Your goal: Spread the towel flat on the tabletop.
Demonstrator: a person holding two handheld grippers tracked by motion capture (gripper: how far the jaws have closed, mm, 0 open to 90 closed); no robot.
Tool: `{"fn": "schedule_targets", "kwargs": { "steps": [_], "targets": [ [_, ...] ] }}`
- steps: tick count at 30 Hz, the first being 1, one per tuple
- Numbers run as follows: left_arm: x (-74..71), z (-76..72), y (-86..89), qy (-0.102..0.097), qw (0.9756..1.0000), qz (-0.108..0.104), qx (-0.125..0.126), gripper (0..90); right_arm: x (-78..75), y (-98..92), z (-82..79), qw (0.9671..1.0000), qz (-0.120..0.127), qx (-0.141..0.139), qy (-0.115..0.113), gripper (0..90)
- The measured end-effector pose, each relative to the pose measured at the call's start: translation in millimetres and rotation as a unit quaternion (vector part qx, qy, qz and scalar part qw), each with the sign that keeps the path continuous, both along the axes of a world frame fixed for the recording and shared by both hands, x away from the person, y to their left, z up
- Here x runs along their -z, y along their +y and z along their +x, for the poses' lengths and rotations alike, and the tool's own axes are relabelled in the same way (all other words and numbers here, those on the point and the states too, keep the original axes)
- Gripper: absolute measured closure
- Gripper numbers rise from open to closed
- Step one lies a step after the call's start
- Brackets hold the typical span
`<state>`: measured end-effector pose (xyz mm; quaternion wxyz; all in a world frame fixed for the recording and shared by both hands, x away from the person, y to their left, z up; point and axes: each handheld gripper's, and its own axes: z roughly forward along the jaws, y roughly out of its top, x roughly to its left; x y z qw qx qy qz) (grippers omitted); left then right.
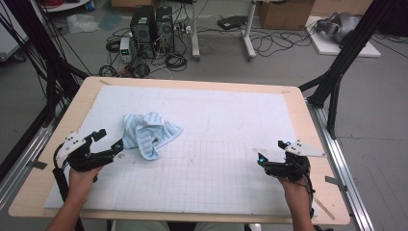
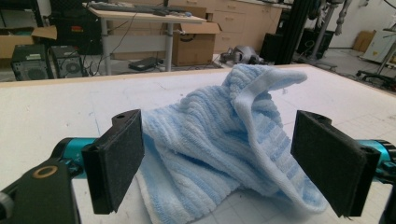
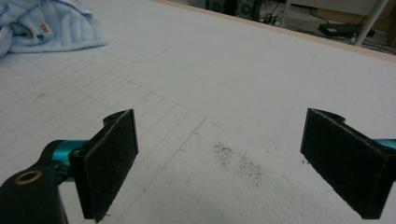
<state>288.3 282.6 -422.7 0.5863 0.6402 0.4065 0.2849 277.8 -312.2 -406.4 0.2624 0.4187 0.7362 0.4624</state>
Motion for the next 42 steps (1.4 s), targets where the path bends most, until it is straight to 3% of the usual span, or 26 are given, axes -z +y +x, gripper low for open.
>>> {"fn": "schedule_targets", "kwargs": {
  "steps": [22, 30, 39, 42],
  "targets": [
    [-1.7, 3.9, -5.7, 0.007, 0.9999, -0.002, 0.007, 17.7, 6.4, 3.3, 4.9, 0.9998, 0.013, -0.01, 0.013, 10.2],
    [-7.2, 5.5, -11.5, 0.005, 0.9998, 0.013, 0.01, 17.6, 5.5, 5.0, 2.5, 0.9999, 0.005, -0.01, 0.011, 10.2],
    [-16.4, 20.3, -36.7, 0.013, 0.9994, 0.026, 0.019, 17.2, 4.5, 3.5, 0.7, 0.9999, 0.005, -0.006, 0.013, 10.2],
    [-24.1, 36.1, -51.0, 0.026, 0.9989, 0.035, 0.018, 17.2, 3.3, 1.7, -0.8, 0.9999, 0.008, -0.003, 0.011, 10.2]
  ]
}}
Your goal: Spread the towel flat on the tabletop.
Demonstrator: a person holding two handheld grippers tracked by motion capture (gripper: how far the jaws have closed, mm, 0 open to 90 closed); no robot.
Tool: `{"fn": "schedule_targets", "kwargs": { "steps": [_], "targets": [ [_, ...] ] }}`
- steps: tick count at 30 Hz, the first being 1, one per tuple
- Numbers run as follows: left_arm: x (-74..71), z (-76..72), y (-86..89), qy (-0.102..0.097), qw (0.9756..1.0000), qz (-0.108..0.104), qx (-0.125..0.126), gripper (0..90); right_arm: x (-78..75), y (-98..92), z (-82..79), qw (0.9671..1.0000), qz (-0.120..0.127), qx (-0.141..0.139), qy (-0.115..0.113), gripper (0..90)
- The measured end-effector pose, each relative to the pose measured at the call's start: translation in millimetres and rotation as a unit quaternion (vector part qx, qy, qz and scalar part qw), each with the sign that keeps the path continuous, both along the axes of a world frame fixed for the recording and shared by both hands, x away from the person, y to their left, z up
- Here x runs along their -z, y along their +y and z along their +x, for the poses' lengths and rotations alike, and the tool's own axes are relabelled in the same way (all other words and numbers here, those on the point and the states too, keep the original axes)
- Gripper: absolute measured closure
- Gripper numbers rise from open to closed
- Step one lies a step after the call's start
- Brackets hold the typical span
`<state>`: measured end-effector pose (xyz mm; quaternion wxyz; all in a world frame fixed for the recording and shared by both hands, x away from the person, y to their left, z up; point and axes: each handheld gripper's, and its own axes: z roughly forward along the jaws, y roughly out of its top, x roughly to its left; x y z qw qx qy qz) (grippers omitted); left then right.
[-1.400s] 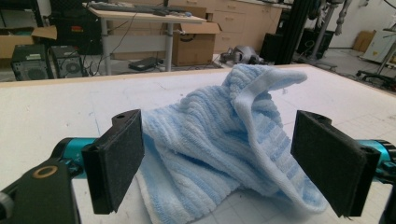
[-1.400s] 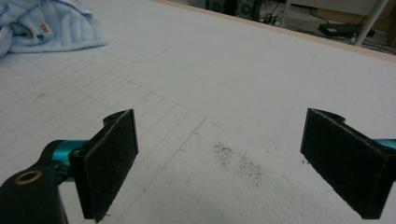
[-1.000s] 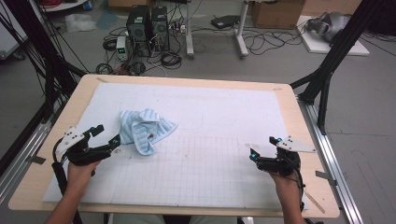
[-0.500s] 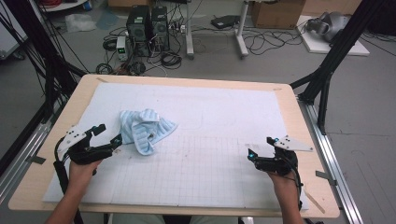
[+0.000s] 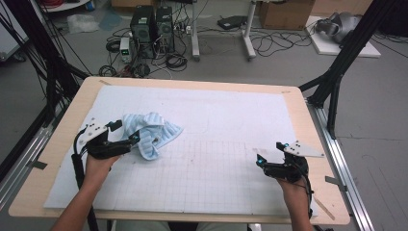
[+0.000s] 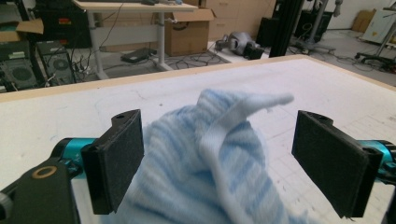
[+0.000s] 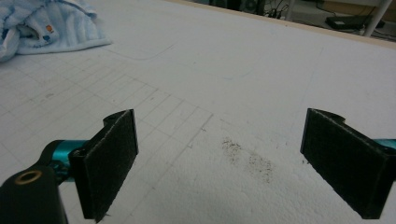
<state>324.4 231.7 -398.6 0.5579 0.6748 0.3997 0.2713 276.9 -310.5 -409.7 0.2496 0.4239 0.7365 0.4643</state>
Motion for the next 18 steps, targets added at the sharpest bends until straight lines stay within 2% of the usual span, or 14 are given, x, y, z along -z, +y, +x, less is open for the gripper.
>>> {"fn": "schedule_targets", "kwargs": {
  "steps": [4, 5, 6, 7, 8, 10, 13, 18],
  "targets": [
    [-3.9, 8.3, -8.7, 0.003, 0.9999, 0.015, 0.006, 17.2, -0.2, -1.8, -0.3, 1.0, -0.001, 0.002, 0.001, 10.2],
    [-2.3, 13.3, -11.9, 0.013, 0.9995, 0.028, 0.0, 17.2, 0.6, -1.8, -0.4, 1.0, 0.002, 0.002, 0.002, 10.2],
    [-2.3, 13.3, -11.9, 0.013, 0.9995, 0.028, 0.0, 17.2, 1.3, -1.1, -0.8, 1.0, 0.003, 0.002, 0.002, 10.2],
    [-0.2, 16.1, -13.5, 0.02, 0.9991, 0.038, -0.006, 17.2, 1.3, -0.8, -0.9, 1.0, 0.0, 0.0, 0.002, 10.2],
    [5.6, 22.0, -17.1, 0.04, 0.9976, 0.053, -0.018, 17.2, 1.3, -0.1, -1.0, 1.0, 0.001, -0.001, 0.001, 10.2],
    [11.6, 27.4, -23.0, 0.052, 0.9964, 0.065, -0.019, 17.3, 1.0, 1.4, -1.5, 1.0, 0.005, 0.0, 0.003, 10.2],
    [17.8, 34.2, -32.8, 0.061, 0.9941, 0.087, -0.018, 17.3, 1.6, 3.6, -1.0, 1.0, 0.003, -0.005, 0.002, 10.2],
    [23.9, 45.3, -48.2, 0.083, 0.9884, 0.126, -0.02, 17.2, 2.7, 6.4, -0.1, 0.9999, 0.007, -0.006, 0.005, 10.2]
  ]
}}
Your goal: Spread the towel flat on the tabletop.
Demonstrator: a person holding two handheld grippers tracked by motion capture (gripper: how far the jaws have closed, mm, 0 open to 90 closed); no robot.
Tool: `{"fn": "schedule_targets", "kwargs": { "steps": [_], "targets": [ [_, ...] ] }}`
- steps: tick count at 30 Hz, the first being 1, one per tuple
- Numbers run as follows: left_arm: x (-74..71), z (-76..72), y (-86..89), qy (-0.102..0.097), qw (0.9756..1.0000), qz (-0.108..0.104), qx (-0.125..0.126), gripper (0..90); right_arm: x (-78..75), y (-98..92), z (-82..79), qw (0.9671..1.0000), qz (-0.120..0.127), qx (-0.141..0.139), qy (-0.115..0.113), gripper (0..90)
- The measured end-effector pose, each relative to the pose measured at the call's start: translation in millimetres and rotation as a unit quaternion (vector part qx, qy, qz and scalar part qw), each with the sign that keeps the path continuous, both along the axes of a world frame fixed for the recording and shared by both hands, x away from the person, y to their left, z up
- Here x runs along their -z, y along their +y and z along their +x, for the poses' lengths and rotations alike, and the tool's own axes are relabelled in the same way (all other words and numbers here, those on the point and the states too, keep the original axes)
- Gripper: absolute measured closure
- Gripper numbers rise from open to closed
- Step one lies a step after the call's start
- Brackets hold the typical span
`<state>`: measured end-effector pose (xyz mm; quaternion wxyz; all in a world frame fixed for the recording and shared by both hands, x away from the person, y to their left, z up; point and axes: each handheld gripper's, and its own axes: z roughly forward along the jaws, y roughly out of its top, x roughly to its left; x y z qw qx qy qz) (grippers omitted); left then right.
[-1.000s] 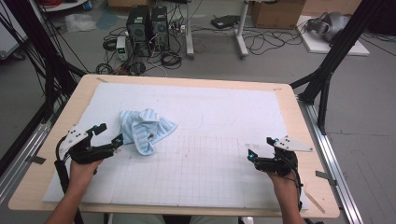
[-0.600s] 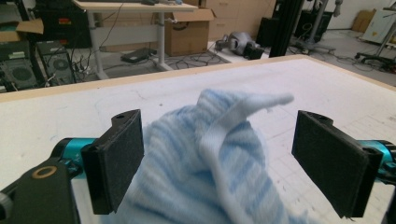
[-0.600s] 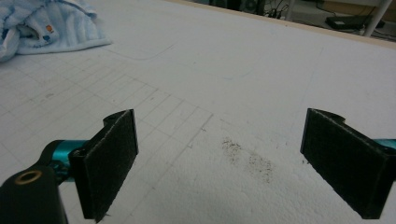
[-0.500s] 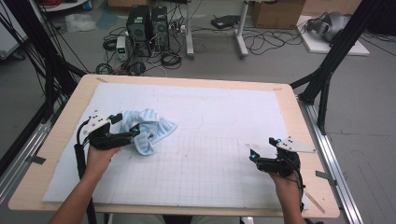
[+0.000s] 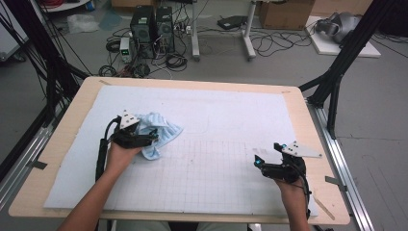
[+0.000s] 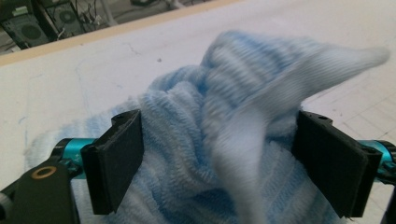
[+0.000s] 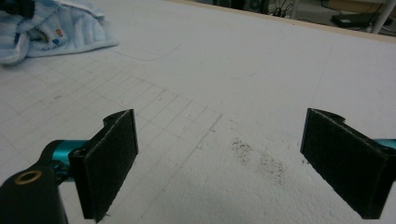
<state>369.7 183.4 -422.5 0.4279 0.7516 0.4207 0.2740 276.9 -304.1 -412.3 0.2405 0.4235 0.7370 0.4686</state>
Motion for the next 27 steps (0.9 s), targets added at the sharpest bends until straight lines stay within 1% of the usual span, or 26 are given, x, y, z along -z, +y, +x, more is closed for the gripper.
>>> {"fn": "schedule_targets", "kwargs": {
  "steps": [1, 3, 5, 6, 7, 9, 10, 12, 13, 14, 16, 17, 18, 19, 21, 23, 25, 27],
  "targets": [
    [0.7, 0.6, -1.6, 0.001, 1.0, 0.005, 0.0, 17.1, 0.2, 0.7, -0.2, 1.0, 0.0, -0.001, 0.002, 10.2],
    [3.5, 2.3, -4.6, 0.009, 0.9998, 0.017, -0.005, 18.5, 0.3, 0.6, -0.2, 1.0, 0.001, -0.002, 0.001, 10.2],
    [7.6, 5.3, -4.2, 0.024, 0.9995, 0.019, -0.003, 24.2, 0.2, 0.4, 0.0, 1.0, 0.0, -0.002, 0.002, 10.2],
    [9.2, 6.4, -4.0, 0.028, 0.9994, 0.019, -0.004, 27.1, 0.5, 0.4, 0.4, 1.0, -0.001, -0.003, 0.0, 10.2],
    [11.1, 7.6, -3.8, 0.032, 0.9993, 0.018, -0.002, 30.6, 0.6, 0.6, 0.3, 1.0, -0.001, -0.003, 0.002, 10.2],
    [14.0, 9.8, -3.4, 0.038, 0.9991, 0.02, 0.004, 41.2, 1.1, 1.4, 1.3, 1.0, -0.002, -0.005, 0.002, 10.2],
    [14.5, 10.4, -2.8, 0.038, 0.999, 0.022, 0.012, 48.6, 1.0, 2.3, 1.4, 1.0, -0.001, -0.005, 0.005, 10.2],
    [14.3, 11.0, -0.8, 0.04, 0.9989, -0.004, 0.023, 61.3, 1.1, 3.1, 2.4, 1.0, -0.002, -0.006, 0.003, 10.2],
    [13.5, 10.7, 1.0, 0.045, 0.9983, -0.02, 0.031, 64.8, 1.1, 3.6, 2.6, 1.0, -0.001, -0.006, 0.004, 10.2],
    [12.7, 10.2, 2.4, 0.05, 0.9972, -0.036, 0.042, 66.8, 1.1, 4.1, 2.5, 1.0, 0.001, -0.006, 0.006, 10.2],
    [10.7, 7.7, 2.1, 0.058, 0.9945, -0.058, 0.065, 68.8, 1.9, 3.9, 3.5, 1.0, -0.002, -0.007, 0.006, 10.2],
    [10.7, 7.7, 2.1, 0.058, 0.9945, -0.058, 0.065, 69.2, 2.3, 4.0, 3.8, 0.9999, -0.002, -0.008, 0.009, 10.2],
    [9.0, 5.1, -0.4, 0.06, 0.9924, -0.069, 0.082, 69.6, 2.9, 3.8, 4.8, 0.9999, -0.003, -0.008, 0.008, 10.2],
    [7.9, 3.2, -3.6, 0.06, 0.991, -0.076, 0.092, 69.9, 3.3, 4.0, 5.0, 0.9999, -0.003, -0.008, 0.009, 10.2],
    [6.1, 0.6, -7.9, 0.06, 0.989, -0.082, 0.108, 70.1, 3.9, 4.9, 5.6, 0.9999, -0.006, -0.01, 0.01, 10.2],
    [4.6, -1.7, -11.4, 0.059, 0.9869, -0.092, 0.119, 70.3, 4.4, 5.7, 6.2, 0.9998, -0.008, -0.012, 0.01, 10.2],
    [3.6, -4.4, -14.5, 0.059, 0.9838, -0.108, 0.13, 70.5, 4.6, 6.7, 6.1, 0.9998, -0.009, -0.013, 0.012, 10.2],
    [2.9, -6.7, -17.2, 0.059, 0.9815, -0.118, 0.139, 70.6, 4.9, 7.3, 6.4, 0.9998, -0.01, -0.014, 0.013, 10.2]
  ]
}}
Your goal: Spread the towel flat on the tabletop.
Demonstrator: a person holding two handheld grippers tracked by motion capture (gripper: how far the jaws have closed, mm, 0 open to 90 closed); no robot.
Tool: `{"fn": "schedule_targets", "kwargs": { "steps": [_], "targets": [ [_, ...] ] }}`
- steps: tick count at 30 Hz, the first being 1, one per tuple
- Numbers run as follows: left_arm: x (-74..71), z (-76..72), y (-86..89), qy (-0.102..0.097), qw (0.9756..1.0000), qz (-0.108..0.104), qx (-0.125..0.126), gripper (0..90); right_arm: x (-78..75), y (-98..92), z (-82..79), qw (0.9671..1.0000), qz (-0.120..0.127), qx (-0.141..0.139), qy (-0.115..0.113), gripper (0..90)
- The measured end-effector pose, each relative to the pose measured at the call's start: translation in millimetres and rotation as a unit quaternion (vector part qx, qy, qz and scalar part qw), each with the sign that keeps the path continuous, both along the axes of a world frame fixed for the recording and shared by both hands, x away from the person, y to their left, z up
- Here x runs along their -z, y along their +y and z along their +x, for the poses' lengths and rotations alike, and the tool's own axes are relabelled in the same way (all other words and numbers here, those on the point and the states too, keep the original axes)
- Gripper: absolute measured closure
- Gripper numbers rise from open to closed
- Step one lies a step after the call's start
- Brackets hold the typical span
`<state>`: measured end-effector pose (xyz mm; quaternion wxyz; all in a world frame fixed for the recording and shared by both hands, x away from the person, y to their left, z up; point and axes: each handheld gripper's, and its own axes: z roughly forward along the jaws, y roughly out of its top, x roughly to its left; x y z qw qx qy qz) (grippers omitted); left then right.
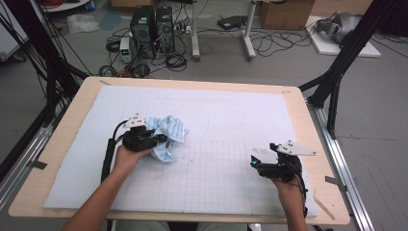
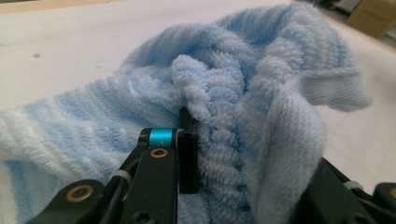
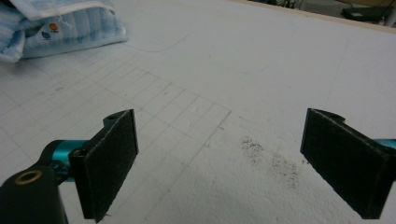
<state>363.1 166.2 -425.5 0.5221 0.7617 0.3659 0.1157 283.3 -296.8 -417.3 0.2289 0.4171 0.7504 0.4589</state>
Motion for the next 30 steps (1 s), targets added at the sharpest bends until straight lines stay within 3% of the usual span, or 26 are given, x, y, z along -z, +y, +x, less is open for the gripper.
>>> {"fn": "schedule_targets", "kwargs": {
  "steps": [4, 8, 14, 18, 24, 27, 28, 30],
  "targets": [
    [-1.5, -2.1, -3.2, 0.0, 0.9999, -0.008, 0.008, 70.6, 0.9, 0.3, 0.9, 1.0, 0.0, 0.0, 0.002, 10.2],
    [-7.6, -5.5, -6.3, 0.002, 0.9993, -0.03, 0.024, 70.7, 1.8, 1.1, 2.6, 1.0, 0.0, 0.0, 0.003, 10.2],
    [-18.8, -14.2, -11.7, 0.014, 0.995, -0.079, 0.059, 70.7, 2.9, 6.0, 4.6, 0.9999, -0.003, -0.009, 0.006, 10.2],
    [-22.5, -15.4, -13.4, 0.014, 0.9934, -0.089, 0.07, 70.6, 3.7, 8.6, 6.0, 0.9999, -0.004, -0.013, 0.011, 10.2],
    [-13.2, -6.1, -12.7, 0.031, 0.9946, -0.076, 0.063, 68.6, 4.9, 11.7, 7.2, 0.9997, -0.007, -0.016, 0.015, 10.2],
    [-9.9, -2.0, -10.6, 0.031, 0.9954, -0.076, 0.049, 65.8, 5.9, 14.0, 8.1, 0.9996, -0.009, -0.019, 0.019, 10.2],
    [-6.3, 2.9, -6.3, 0.033, 0.9963, -0.074, 0.029, 65.0, 6.2, 15.0, 8.3, 0.9995, -0.009, -0.019, 0.022, 10.2],
    [-4.7, 5.0, -4.0, 0.034, 0.9968, -0.072, 0.014, 59.0, 6.8, 16.6, 8.7, 0.9994, -0.013, -0.022, 0.024, 10.2]
  ]
}}
